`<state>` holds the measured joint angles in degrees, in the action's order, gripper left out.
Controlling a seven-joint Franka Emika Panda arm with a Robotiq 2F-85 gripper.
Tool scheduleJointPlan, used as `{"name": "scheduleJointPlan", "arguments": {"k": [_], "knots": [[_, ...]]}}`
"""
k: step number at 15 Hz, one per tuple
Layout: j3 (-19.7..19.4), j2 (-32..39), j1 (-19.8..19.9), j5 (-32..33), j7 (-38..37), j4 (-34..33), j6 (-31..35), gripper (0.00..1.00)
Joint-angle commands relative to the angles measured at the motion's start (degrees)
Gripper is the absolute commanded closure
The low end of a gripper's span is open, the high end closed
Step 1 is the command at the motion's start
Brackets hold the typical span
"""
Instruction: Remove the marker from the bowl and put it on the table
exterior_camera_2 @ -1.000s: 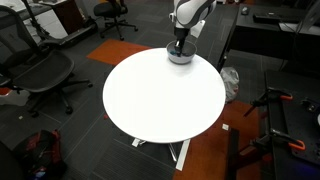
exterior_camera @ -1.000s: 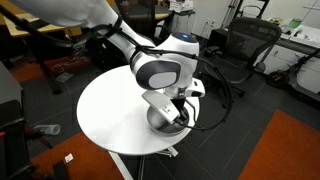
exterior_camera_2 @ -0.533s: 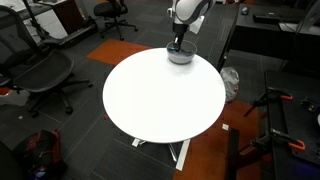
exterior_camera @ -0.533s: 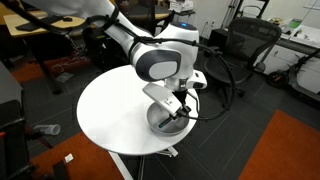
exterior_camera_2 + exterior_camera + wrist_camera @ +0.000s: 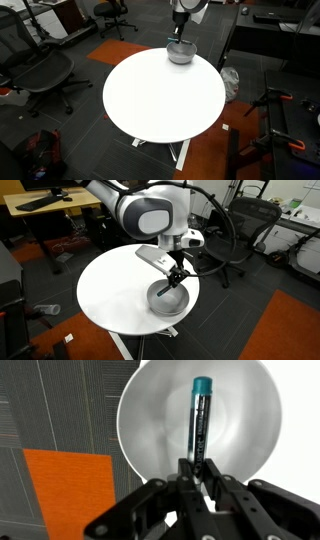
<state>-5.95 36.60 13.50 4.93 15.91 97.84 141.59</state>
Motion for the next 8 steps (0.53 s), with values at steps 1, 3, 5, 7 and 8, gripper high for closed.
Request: {"name": "scheduleJointPlan", "arguments": {"k": [1,3,5,7,8], "knots": [[-0.46,-7.84,-2.53,1.15,-3.67,9.19,1.18,0.95],[0.05,-10.49,-3.75,1.16,-4.29,12.77,1.61,0.95],[0.38,-12.73,-5.38,1.86,-4.73,16.13,2.39,0.95],[1.18,-14.32,-6.84,2.08,-4.29,18.88,3.28,0.95],[1.8,-14.87,-7.32,2.01,-3.45,20.14,4.27,0.95]]}}
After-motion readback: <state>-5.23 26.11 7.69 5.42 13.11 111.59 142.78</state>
